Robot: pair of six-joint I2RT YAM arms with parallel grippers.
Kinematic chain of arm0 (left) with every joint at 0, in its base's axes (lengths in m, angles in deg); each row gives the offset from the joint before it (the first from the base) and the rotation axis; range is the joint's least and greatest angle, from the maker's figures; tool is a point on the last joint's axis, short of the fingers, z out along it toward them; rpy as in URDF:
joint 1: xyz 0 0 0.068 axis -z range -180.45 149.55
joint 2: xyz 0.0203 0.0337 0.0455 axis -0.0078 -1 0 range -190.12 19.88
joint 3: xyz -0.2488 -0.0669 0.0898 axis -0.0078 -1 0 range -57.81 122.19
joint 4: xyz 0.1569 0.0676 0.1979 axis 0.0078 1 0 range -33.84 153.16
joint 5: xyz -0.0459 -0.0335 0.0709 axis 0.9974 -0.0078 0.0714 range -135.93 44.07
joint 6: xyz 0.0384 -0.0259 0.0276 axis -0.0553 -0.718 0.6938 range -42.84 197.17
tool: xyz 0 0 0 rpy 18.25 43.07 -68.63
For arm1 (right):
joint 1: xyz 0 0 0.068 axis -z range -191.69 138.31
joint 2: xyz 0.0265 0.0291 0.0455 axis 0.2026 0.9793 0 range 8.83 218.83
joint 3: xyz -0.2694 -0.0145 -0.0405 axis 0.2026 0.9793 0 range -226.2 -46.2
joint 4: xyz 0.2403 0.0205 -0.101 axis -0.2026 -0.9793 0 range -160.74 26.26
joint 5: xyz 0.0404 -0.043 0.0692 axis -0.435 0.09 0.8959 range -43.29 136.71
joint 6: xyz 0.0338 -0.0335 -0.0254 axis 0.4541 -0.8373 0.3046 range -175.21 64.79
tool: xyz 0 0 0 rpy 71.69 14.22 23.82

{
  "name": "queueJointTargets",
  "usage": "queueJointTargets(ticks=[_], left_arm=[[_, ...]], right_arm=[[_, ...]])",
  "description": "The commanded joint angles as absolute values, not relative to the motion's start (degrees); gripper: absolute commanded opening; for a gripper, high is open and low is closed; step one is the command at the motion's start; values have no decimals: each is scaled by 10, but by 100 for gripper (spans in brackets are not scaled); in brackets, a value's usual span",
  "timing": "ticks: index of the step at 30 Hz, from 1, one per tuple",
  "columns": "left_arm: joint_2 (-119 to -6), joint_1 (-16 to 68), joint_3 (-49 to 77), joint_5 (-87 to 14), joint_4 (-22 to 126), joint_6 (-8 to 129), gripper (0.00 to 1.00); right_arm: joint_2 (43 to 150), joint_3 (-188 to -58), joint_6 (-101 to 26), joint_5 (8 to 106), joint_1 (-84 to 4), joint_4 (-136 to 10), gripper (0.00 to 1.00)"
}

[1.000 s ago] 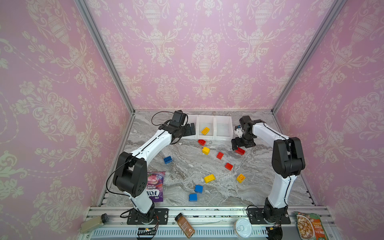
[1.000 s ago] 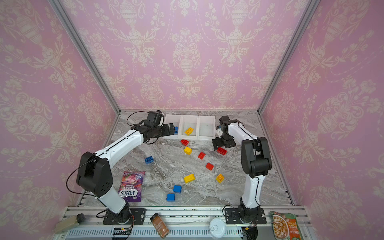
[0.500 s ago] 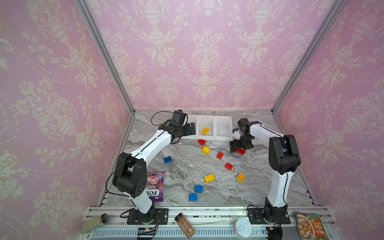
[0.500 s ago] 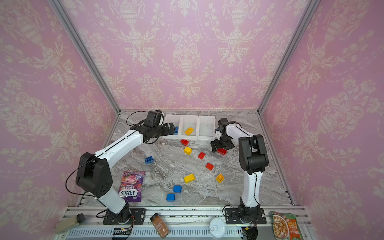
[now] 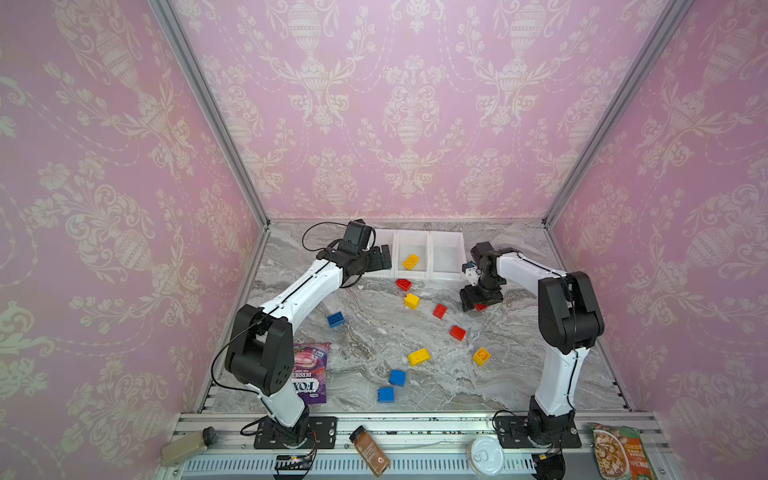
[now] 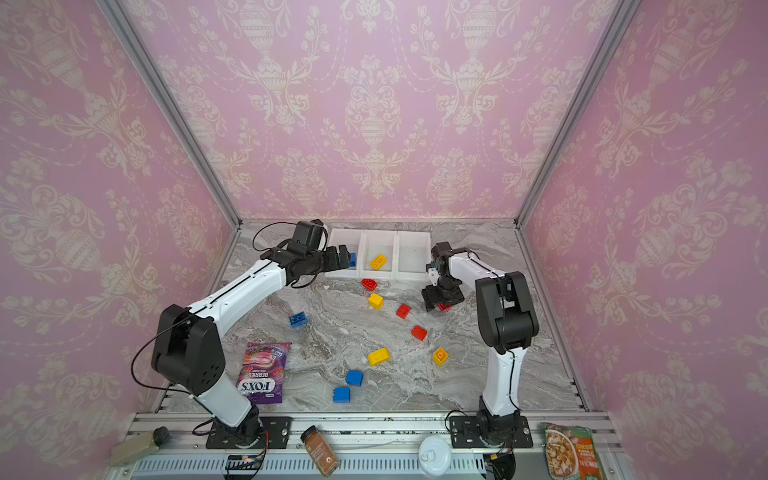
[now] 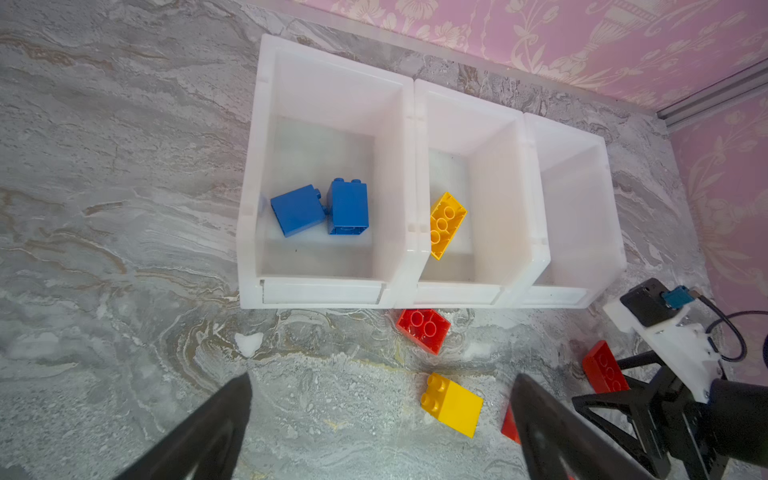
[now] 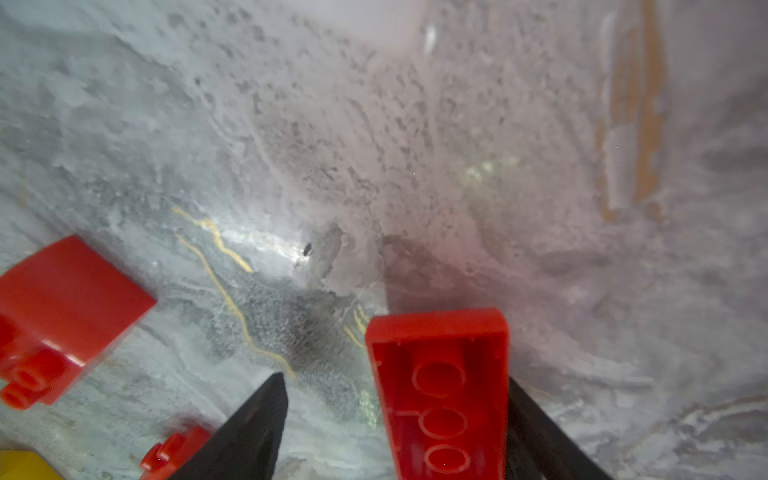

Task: Sort the legos into containers by color
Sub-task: 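Lower the right gripper onto a red brick near the bin and grasp it, then lift the red brick with the right gripper over the farthest compartment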

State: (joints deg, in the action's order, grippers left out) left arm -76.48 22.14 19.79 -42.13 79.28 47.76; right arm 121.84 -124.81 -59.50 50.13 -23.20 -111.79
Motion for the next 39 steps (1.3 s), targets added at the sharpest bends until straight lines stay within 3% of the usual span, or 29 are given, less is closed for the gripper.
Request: queueJointTargets(ticks=[1,3,22,39], left_arm=[[-747,222,185,-408,786,468,99],[-742,221,178,-409,784,466,99],[-733,221,155,-406,776,457,99],[-731,221,148,-397,771,456,99]], right_arm=[[1197,-1232,-578,445,-245,-1096,77],[1193,-1229,-573,423,-251,-1083,77],[1177,-1223,-557,398,-261,-1066,38],[1125,-1259,-537,424,-278,-1105,31]])
